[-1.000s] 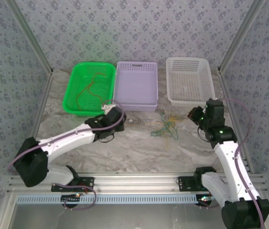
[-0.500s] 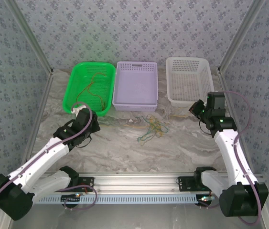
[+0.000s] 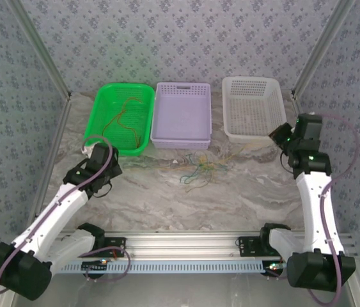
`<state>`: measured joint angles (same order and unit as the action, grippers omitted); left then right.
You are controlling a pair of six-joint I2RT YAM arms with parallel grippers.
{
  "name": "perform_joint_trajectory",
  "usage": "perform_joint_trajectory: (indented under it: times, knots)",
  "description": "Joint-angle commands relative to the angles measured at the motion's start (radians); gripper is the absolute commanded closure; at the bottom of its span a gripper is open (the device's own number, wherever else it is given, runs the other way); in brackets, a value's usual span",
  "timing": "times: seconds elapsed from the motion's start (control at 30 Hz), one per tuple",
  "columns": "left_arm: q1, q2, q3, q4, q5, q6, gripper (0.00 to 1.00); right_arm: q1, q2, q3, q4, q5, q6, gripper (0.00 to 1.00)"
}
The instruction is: Untangle the cables
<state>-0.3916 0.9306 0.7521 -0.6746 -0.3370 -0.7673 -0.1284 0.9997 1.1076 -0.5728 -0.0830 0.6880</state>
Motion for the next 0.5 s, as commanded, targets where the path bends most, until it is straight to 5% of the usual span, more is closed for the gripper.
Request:
perform_joint_trajectory:
  times: [0.0, 0.47]
  knots:
    - [0.031, -0.031, -0.024, -0.035, -0.014, 0.017, 1.00, -0.034, 0.011, 0.131, -0.024, -0.028, 0.007, 1.00]
    - [0.134, -0.051, -0.050, -0.038, 0.027, 0.036, 1.00, -0.081, 0.057, 0.322, -0.033, -0.128, 0.062, 1.00]
